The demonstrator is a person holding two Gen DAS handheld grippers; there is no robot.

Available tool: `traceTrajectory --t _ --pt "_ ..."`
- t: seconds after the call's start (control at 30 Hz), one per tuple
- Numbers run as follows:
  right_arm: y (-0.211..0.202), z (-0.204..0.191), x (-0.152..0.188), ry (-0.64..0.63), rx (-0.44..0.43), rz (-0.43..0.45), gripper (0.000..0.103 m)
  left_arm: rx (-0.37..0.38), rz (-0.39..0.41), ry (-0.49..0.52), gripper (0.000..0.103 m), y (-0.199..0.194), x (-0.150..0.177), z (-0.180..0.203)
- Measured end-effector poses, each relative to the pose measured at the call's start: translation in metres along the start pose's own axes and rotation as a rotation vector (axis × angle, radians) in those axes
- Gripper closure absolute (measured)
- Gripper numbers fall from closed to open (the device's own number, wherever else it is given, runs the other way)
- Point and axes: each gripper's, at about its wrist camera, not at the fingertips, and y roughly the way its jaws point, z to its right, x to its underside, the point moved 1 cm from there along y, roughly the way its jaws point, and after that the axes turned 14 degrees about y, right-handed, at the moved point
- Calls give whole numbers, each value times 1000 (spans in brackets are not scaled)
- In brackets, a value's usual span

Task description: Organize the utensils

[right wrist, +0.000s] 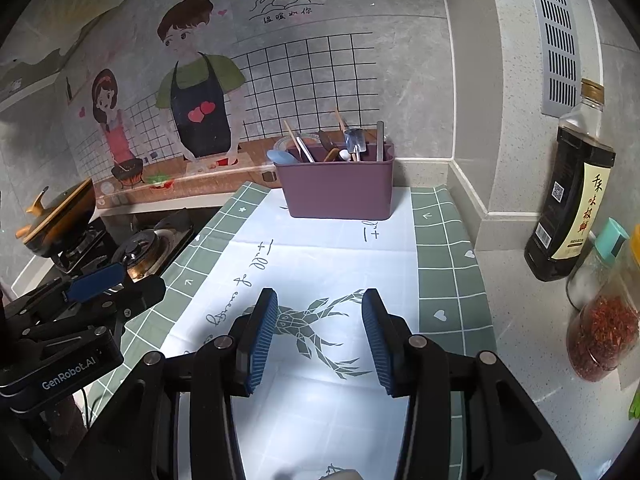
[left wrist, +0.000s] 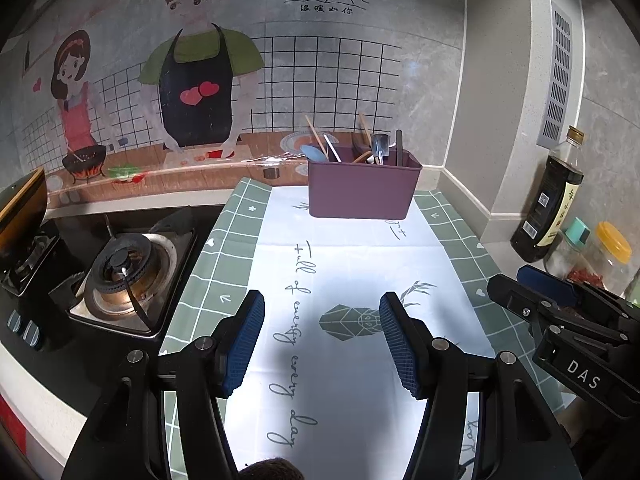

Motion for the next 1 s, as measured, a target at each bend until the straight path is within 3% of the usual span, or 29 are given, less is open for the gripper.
traceTrajectory --t 1.0 --pt "-2 1 -2 -4 1 3 61 5 2 8 43 -3 3 1"
